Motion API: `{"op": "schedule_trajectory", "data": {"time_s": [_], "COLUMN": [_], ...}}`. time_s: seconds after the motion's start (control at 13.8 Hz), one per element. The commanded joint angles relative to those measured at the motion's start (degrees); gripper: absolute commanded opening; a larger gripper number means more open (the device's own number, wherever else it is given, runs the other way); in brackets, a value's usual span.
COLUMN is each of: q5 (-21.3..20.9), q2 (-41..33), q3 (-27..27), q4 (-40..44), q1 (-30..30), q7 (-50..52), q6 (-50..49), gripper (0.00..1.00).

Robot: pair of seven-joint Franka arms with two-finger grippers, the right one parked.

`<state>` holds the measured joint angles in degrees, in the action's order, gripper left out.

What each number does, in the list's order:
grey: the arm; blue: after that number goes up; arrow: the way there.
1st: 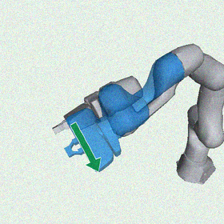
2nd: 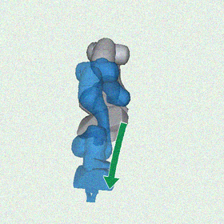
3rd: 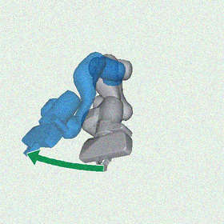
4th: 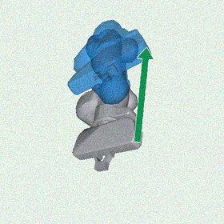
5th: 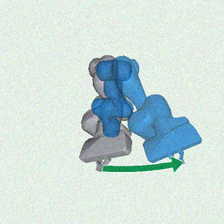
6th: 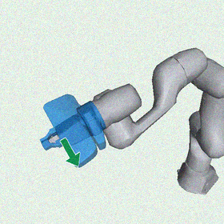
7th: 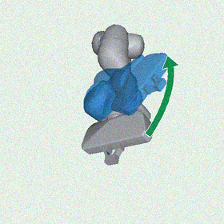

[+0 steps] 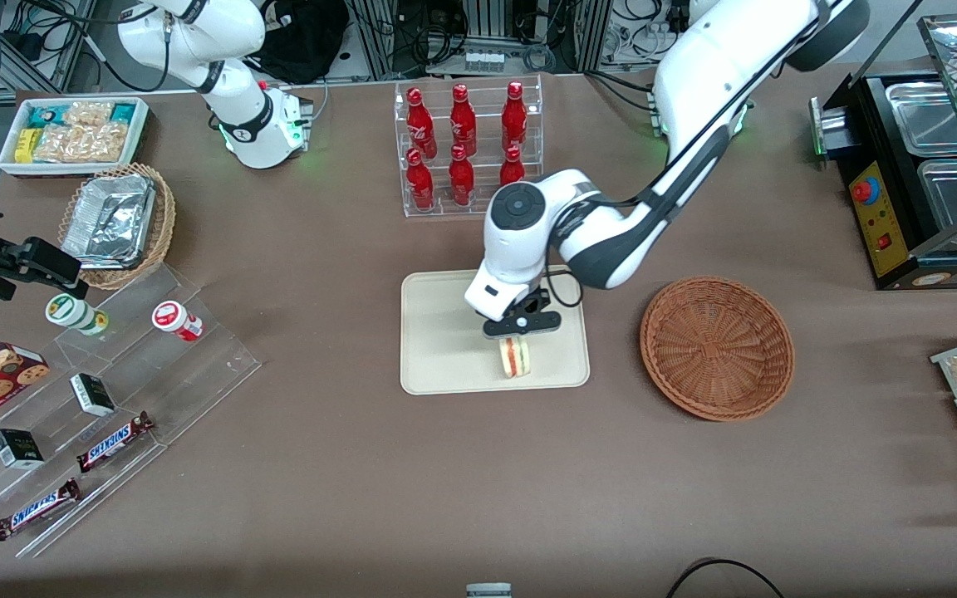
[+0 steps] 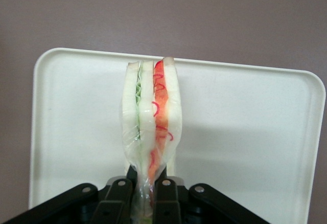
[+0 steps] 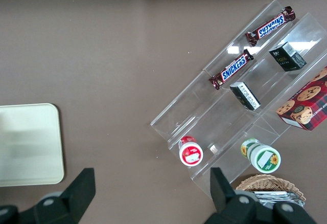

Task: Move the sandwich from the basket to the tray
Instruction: 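Carry the sandwich over the cream tray and lower it, then open the left gripper to release the sandwich on the tray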

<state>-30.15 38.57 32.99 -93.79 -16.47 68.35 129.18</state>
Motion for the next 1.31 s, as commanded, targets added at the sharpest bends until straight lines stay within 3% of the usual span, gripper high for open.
{"op": "schedule_trajectory", "data": {"time_s": [0.0,0.51,0.58,0.73,1.23], "q5": [-4.5,-5.5,-5.5,-5.5,-4.4], "q2": [2.7,3.4,3.4,3.4,-3.4], "q3": [-0.1,-0.2,-0.2,-0.2,-0.1], "q4": [1.6,-1.9,-2.1,-2.2,-1.9], "q1": [-1.3,-4.2,-4.2,-4.2,-1.5], "q7": [2.4,2.3,2.3,2.2,3.8], "q6": [3.5,2.8,2.7,2.6,-0.6], "gripper": [0.15,0.16,0.27,1.0,1.0]}}
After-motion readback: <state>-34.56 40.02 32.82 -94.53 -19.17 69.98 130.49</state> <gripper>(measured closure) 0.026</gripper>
